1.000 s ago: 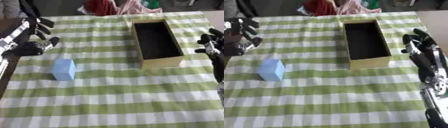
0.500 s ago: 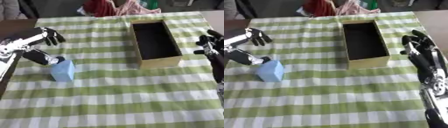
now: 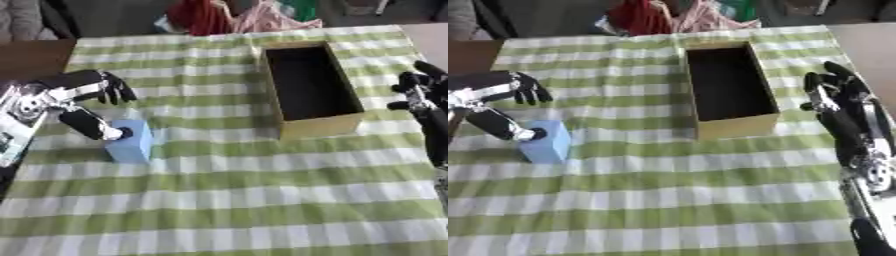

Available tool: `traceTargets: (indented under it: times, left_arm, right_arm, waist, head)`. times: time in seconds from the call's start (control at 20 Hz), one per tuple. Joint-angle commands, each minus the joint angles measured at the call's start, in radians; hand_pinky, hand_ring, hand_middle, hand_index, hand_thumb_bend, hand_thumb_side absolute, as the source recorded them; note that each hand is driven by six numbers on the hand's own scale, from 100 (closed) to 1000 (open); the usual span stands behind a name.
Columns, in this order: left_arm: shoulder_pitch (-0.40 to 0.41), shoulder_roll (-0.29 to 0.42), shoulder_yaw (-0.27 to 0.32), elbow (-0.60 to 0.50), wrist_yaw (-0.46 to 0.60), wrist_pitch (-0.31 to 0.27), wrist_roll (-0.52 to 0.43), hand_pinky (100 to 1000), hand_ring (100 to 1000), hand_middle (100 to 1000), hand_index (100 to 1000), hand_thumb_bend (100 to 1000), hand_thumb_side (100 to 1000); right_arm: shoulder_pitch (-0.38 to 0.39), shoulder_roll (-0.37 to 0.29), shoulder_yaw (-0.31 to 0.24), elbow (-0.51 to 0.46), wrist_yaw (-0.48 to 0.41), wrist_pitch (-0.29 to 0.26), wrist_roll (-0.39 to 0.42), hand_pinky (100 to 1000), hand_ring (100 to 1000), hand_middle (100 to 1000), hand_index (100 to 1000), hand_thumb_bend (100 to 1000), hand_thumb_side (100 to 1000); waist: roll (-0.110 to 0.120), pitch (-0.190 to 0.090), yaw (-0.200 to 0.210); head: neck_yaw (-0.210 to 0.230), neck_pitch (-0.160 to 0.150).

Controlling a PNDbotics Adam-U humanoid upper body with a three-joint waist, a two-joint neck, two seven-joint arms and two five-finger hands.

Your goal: Pick up objects on the table and place them in the box.

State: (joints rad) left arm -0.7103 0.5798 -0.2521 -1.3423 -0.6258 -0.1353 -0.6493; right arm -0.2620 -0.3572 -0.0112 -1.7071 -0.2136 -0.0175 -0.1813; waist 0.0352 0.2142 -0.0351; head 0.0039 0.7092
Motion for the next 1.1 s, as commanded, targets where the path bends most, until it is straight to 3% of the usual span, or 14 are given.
traceTargets:
  times: [0.05, 0.45, 1.1]
  left_arm:
    - [-0.014, 0.001, -0.022, 0.028, -0.022, -0.016, -0.013, 680, 696, 699, 804, 478, 319]
    - [-0.014, 0.021, -0.006, 0.002, 0.003, -0.032, -0.053, 682, 699, 703, 809, 463, 323]
    - [0.021, 0.145, 0.006, -0.179, 0.125, -0.012, -0.094, 690, 703, 707, 810, 482, 343]
  right_arm:
    - [-0.006, -0.015, -0.001, -0.009, 0.006, -0.001, 0.003, 574, 737, 701, 876, 313, 427]
    - [-0.005, -0.015, -0.003, -0.006, 0.004, 0.0, 0.003, 574, 737, 697, 877, 297, 429]
    - [0.002, -0.019, -0.005, -0.001, 0.005, 0.0, 0.002, 575, 737, 694, 878, 284, 433]
  waist:
    - [-0.003, -0.015, -0.002]
    - [-0.003, -0.017, 0.0]
    - [0.006, -0.023, 0.004]
  head:
    - [0.002, -0.005]
    - [0.0, -0.005]
    - [-0.003, -0.002]
